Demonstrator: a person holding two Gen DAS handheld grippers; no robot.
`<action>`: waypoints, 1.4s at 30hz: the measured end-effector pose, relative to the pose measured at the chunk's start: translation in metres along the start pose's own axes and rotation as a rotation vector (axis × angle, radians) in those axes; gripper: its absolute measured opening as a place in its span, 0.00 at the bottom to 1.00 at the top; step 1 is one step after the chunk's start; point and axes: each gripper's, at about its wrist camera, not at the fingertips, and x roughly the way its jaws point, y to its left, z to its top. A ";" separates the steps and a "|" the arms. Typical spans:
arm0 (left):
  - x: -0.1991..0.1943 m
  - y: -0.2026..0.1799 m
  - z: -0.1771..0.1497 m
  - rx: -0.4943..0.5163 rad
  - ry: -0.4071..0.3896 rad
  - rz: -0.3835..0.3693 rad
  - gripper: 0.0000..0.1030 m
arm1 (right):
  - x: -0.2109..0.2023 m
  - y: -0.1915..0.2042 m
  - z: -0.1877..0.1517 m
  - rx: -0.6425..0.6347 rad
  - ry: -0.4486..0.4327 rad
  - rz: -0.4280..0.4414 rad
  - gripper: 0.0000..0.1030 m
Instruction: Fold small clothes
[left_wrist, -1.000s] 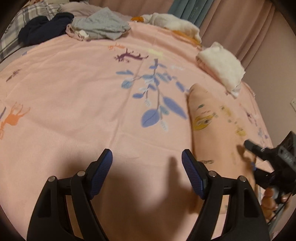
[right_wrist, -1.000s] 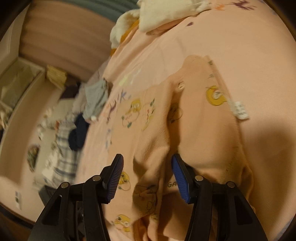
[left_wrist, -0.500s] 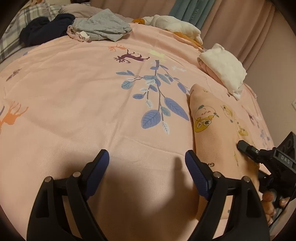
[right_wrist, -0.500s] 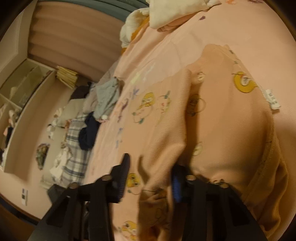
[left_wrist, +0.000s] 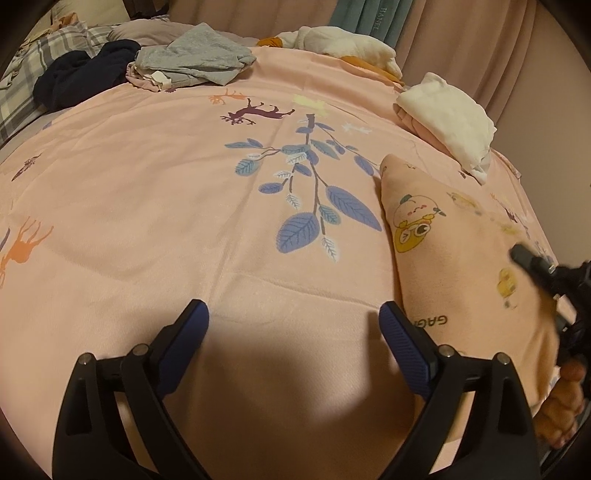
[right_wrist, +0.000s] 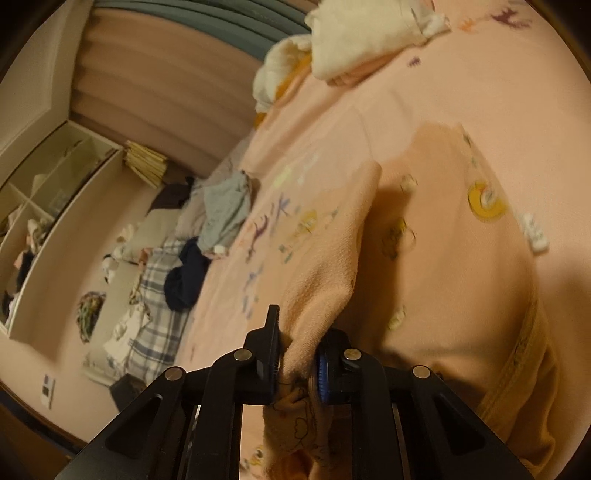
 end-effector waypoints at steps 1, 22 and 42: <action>0.000 -0.001 0.000 0.005 0.000 0.003 0.92 | -0.001 0.002 0.003 -0.007 -0.004 -0.002 0.18; -0.014 -0.014 0.001 -0.014 -0.012 -0.057 0.90 | -0.072 -0.006 0.013 -0.021 -0.228 -0.389 0.33; 0.009 -0.116 -0.030 0.259 0.052 -0.242 0.47 | -0.060 -0.045 0.010 0.137 -0.019 -0.319 0.05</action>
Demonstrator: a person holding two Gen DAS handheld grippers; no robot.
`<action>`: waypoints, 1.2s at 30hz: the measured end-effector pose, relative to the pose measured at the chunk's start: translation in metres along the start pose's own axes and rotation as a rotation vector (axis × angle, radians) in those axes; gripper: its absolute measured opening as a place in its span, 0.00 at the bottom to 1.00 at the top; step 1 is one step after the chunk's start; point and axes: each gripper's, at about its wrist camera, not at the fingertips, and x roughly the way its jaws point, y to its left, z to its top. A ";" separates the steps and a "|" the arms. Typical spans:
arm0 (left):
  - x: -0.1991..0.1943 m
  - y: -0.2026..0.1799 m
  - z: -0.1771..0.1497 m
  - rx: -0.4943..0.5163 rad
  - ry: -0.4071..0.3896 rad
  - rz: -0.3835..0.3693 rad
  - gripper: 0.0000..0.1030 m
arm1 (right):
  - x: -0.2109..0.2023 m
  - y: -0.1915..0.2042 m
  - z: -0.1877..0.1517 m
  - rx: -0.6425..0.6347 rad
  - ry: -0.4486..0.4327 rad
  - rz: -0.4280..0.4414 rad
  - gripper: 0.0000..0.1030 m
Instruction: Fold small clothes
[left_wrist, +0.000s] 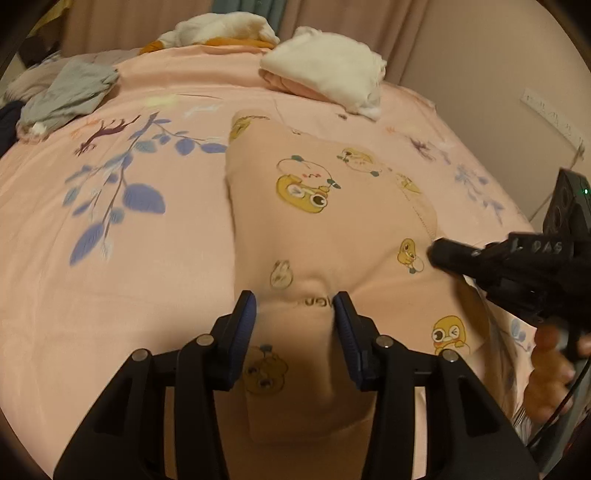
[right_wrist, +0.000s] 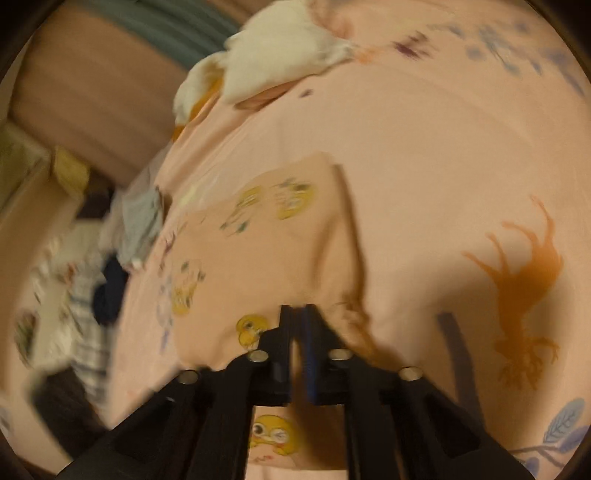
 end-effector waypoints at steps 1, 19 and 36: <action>-0.002 0.006 -0.001 -0.030 0.001 -0.016 0.48 | -0.009 0.000 0.001 -0.001 -0.028 -0.006 0.05; -0.016 -0.010 -0.034 0.122 0.054 -0.075 0.72 | 0.042 0.036 0.027 -0.179 -0.068 -0.260 0.19; 0.009 0.051 0.022 -0.370 0.126 -0.537 0.80 | 0.007 -0.016 0.023 0.044 0.049 -0.021 0.74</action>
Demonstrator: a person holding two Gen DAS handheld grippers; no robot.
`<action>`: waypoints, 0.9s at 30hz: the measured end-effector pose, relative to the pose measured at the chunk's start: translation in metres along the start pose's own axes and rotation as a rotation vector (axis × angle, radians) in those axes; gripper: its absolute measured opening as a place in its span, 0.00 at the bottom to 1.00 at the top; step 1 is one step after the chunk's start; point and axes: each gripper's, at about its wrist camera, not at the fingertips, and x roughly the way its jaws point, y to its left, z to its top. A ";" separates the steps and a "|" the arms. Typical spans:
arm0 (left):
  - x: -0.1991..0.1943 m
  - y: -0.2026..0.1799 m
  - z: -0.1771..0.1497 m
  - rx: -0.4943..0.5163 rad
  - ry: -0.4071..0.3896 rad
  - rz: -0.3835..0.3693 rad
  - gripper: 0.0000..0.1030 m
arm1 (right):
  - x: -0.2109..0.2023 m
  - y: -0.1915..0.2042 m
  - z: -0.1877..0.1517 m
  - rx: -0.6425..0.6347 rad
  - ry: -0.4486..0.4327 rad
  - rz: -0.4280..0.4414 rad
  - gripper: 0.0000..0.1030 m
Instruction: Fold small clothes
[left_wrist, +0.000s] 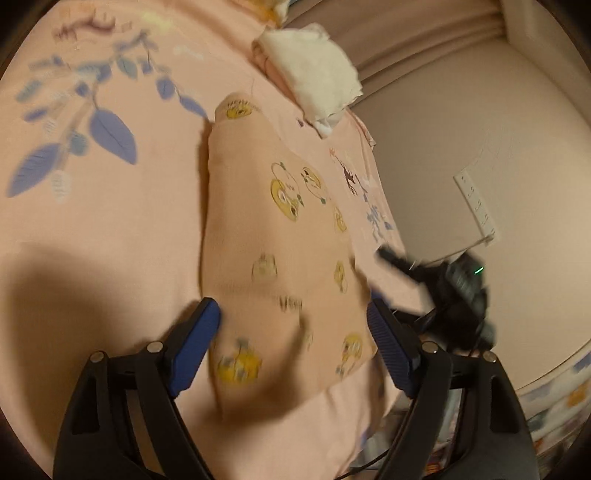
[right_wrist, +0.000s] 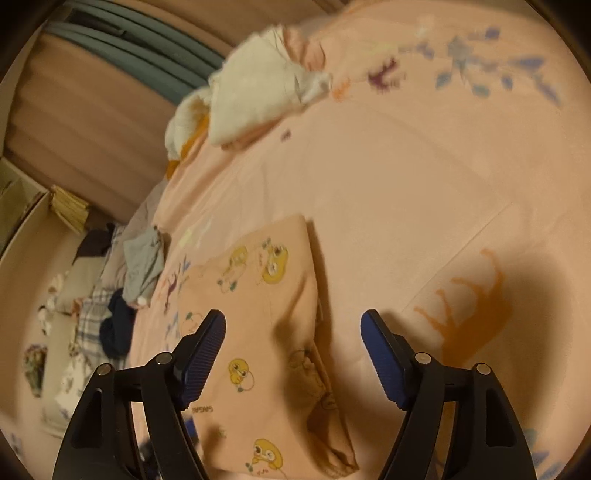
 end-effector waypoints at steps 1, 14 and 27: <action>0.008 0.001 0.007 -0.015 0.028 -0.016 0.83 | 0.007 -0.004 0.001 0.019 0.047 -0.003 0.74; 0.030 0.005 0.053 -0.215 0.242 -0.061 0.70 | 0.048 0.004 0.009 -0.064 0.163 0.230 0.52; 0.034 -0.003 0.069 -0.199 0.119 -0.018 0.90 | 0.046 -0.004 0.008 -0.032 0.144 0.269 0.46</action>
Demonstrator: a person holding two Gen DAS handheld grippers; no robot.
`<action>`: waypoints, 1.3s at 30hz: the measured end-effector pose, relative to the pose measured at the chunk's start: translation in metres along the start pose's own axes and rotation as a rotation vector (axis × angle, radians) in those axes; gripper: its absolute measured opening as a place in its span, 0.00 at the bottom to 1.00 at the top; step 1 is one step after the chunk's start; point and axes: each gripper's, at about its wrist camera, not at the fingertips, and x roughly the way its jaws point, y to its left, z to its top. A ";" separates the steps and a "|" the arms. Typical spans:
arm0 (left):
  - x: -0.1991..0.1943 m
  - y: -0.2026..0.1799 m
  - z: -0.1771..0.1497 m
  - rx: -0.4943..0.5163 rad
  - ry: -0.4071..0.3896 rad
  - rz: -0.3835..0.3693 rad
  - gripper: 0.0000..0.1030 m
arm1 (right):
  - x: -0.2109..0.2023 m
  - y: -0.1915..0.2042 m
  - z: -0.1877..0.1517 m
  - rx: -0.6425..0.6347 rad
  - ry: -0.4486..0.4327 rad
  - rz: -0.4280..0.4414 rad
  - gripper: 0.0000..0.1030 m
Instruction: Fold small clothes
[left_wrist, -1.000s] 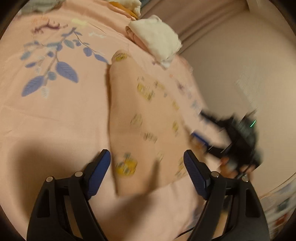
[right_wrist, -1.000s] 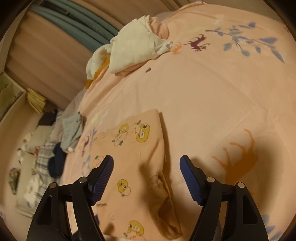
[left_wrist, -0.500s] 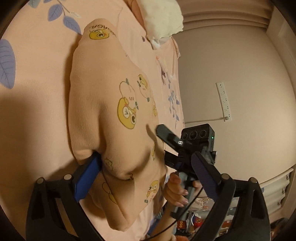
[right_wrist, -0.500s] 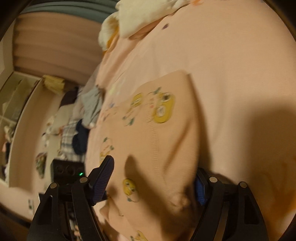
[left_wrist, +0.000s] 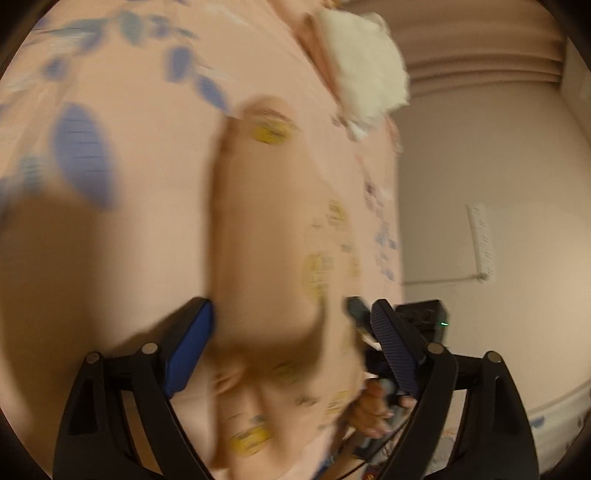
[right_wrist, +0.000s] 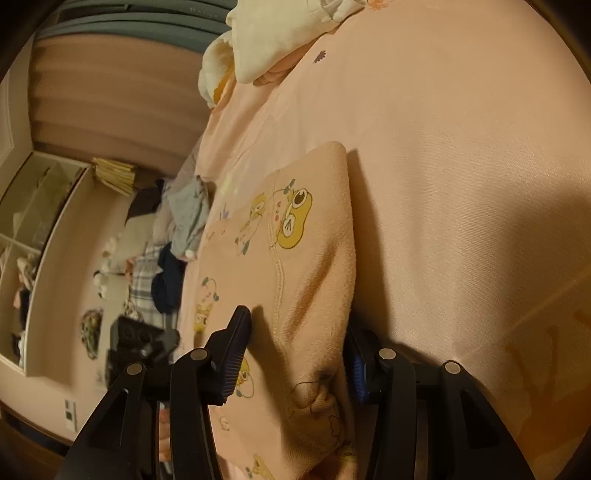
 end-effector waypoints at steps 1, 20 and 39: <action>0.007 -0.007 0.001 0.023 0.010 0.026 0.90 | 0.000 -0.001 0.000 0.003 0.003 0.008 0.46; -0.008 -0.081 -0.023 0.422 -0.091 0.308 0.30 | -0.033 0.012 -0.007 -0.088 -0.122 0.085 0.24; 0.000 -0.008 0.007 0.071 0.033 0.035 0.76 | -0.023 -0.009 -0.003 0.035 -0.076 -0.072 0.45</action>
